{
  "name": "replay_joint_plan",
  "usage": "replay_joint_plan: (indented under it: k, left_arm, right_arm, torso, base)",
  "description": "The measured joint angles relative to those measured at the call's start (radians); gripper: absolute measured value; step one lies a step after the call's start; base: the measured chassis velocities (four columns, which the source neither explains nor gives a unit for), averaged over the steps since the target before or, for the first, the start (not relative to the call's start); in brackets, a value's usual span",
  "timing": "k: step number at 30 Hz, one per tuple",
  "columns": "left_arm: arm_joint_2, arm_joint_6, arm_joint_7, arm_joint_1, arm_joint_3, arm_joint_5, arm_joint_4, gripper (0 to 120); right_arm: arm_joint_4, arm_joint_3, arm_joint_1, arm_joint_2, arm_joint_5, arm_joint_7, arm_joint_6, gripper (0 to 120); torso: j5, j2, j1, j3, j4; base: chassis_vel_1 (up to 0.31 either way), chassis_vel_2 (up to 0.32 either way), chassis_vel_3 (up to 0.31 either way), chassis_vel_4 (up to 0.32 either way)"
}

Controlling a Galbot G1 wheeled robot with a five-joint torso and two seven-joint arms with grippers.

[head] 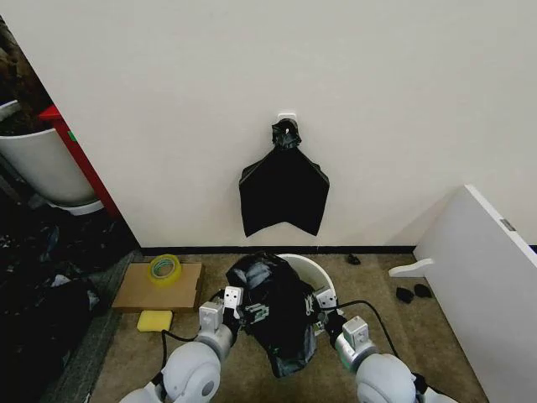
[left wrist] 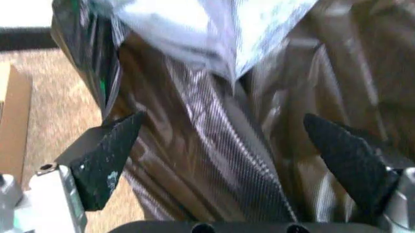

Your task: Place the garbage bag over the trash bin.

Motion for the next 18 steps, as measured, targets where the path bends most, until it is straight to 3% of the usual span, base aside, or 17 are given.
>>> replay_joint_plan:
  k: [2, 12, 17, 18]
  left_arm:
    - [-0.003, 0.015, -0.004, -0.007, 0.0, -0.009, 0.005, 94]
    - [-0.007, 0.105, -0.031, -0.05, -0.008, -0.062, 0.039, 52]
    - [0.0, 0.118, -0.037, -0.052, -0.022, -0.085, 0.038, 43]
    - [0.005, 0.119, -0.038, -0.051, -0.031, -0.092, 0.034, 34]
  right_arm:
    - [0.002, 0.0, -0.001, -0.001, 0.0, 0.0, 0.0, 0]
    - [0.003, -0.002, 0.003, -0.004, 0.009, 0.001, 0.005, 0]
    - [0.002, -0.002, 0.002, -0.002, 0.015, 0.002, 0.023, 0]
    - [0.001, -0.002, 0.0, -0.001, 0.016, 0.002, 0.031, 0]
  torso:
    - [0.0, 0.0, 0.0, 0.0, 0.0]
    - [-0.0001, 0.0, 0.0, 0.0, 0.0]
    - [-0.0002, 0.0, 0.0, 0.0, 0.0]
    - [-0.0001, 0.0, 0.0, 0.0, 0.0]
  base:
    - [0.0, 0.0, 0.0, 0.0]
    - [0.0, 0.0, 0.0, 0.0]
    - [0.0, 0.0, 0.0, 0.0]
    - [0.0, 0.0, 0.0, 0.0]
